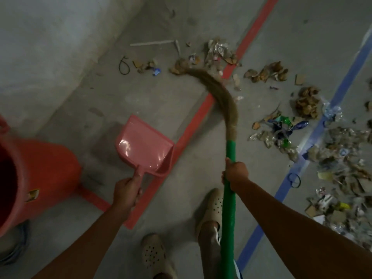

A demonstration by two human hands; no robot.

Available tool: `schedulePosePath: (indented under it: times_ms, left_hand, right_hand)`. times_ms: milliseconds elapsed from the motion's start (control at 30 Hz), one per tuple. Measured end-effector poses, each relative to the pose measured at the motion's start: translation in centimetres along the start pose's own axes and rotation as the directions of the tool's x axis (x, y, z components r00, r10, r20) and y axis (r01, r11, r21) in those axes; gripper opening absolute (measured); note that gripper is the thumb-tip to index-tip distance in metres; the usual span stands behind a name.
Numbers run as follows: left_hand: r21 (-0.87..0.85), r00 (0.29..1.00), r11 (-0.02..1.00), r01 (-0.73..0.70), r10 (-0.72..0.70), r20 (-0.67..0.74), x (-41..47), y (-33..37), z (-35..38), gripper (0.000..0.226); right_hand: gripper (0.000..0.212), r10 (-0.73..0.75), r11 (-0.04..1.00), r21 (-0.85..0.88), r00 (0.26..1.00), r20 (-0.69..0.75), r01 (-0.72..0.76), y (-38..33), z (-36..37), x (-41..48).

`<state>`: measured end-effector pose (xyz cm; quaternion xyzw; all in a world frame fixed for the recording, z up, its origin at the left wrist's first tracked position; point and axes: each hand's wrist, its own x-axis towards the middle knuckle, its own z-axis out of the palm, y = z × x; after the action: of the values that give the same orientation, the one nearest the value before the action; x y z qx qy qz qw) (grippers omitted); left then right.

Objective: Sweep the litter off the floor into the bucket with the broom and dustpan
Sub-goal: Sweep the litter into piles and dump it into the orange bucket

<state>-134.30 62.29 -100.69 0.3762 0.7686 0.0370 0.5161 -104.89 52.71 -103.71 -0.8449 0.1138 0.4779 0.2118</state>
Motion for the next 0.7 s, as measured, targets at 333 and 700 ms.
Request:
schedulePosePath:
  times_ms: [333, 700]
  left_hand:
    - [0.017, 0.999, 0.999, -0.040, 0.041, -0.031, -1.3, 9.4, 5.5, 0.066]
    - [0.020, 1.000, 1.000, 0.010, -0.010, -0.013, 5.9, 11.6, -0.4, 0.066]
  right_hand:
    - [0.028, -0.137, 0.950, 0.264, 0.983, -0.121, 0.165, -3.3, -4.9, -5.3]
    - [0.029, -0.474, 0.873, -0.090, 0.878, 0.063, 0.478, -10.0, 6.7, -7.8]
